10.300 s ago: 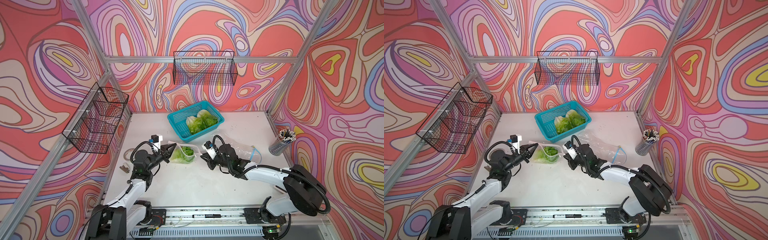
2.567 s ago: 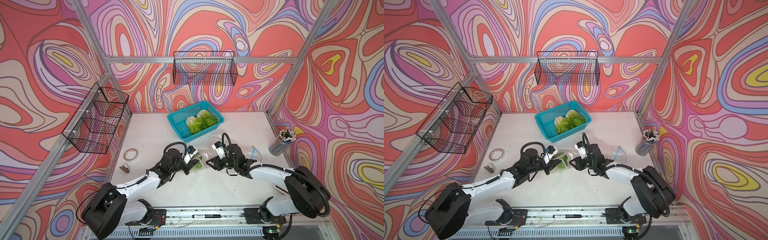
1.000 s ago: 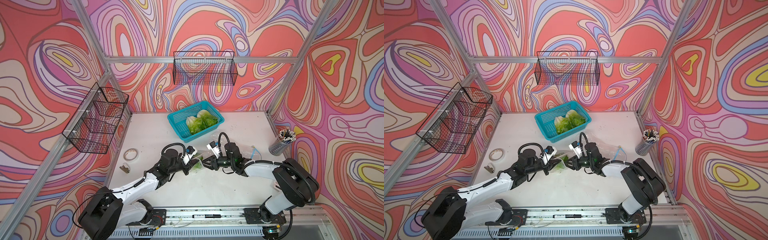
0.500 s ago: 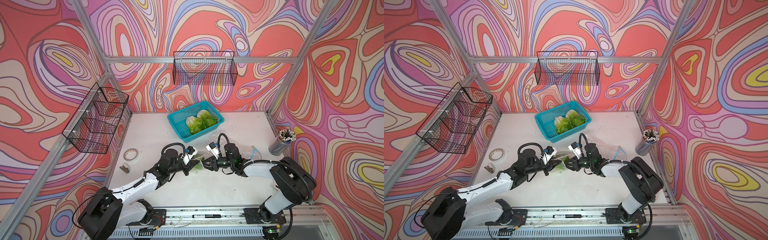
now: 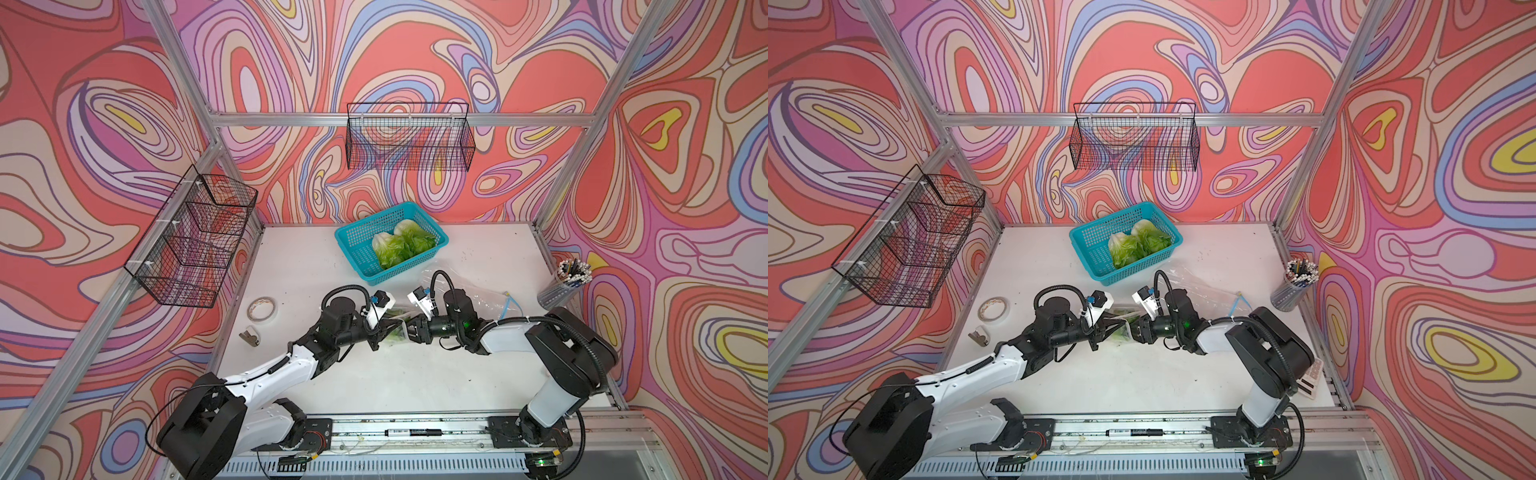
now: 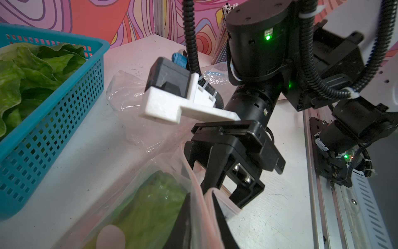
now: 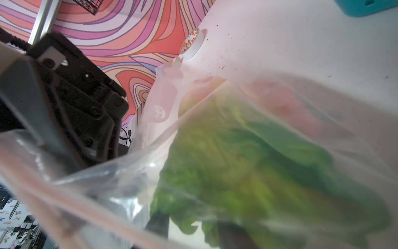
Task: Open the zip-top bag and take out the chinese cabbages
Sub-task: Pick up the Chinese cabbage from the zipper food storage bag.
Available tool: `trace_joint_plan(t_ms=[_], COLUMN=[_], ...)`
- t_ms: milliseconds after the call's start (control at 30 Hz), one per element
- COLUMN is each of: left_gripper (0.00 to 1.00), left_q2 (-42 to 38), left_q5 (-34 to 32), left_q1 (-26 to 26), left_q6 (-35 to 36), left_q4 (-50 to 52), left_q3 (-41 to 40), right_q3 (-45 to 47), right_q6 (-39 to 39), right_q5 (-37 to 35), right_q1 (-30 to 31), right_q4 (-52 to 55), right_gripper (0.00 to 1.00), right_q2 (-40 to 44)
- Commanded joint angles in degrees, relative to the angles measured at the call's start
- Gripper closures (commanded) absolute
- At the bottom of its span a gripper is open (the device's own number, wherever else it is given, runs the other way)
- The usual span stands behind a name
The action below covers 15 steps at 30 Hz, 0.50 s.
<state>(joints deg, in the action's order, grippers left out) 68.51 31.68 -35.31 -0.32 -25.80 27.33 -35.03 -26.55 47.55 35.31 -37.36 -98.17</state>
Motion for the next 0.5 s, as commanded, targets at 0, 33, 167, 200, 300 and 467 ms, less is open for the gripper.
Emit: trace_joint_plan(t_ms=[0,33,167,200,300,467], left_gripper=[0.84,0.84,0.84,0.84,0.83,0.81], left_q2=[1.1,1.3,1.8,1.8,1.3,-1.0], left_q5=[2.5,2.6,3.0,2.9,2.3,0.4], left_q1=[-0.3,-0.2,-0.3,-0.3,-0.3,-0.2], left_q6=[-2.4,-2.7,-3.7,-4.0,-4.7,-4.6], left_q4=[-6.9,-7.6,-8.5,-9.0,-9.7,-8.6], left_q3=[0.6,0.4,0.5,0.3,-0.5,-1.8], right_q3=[-0.8,-0.6,-0.4,-0.4,-0.2,0.2], right_q6=[-2.7,-3.0,-4.7,-5.0,-5.2,-3.8], right_q5=[0.2,-0.1,-1.0,-1.3,-3.1,-5.3], right_q1=[0.6,0.6,0.7,0.7,0.7,0.7], right_q4=[-6.8,-7.4,-10.3,-11.1,-11.7,-10.8], right_gripper=[0.62,0.62,0.62,0.63,0.69,0.82], right_q2=[-1.7,-2.0,-4.1,-4.4,-5.1,-4.8])
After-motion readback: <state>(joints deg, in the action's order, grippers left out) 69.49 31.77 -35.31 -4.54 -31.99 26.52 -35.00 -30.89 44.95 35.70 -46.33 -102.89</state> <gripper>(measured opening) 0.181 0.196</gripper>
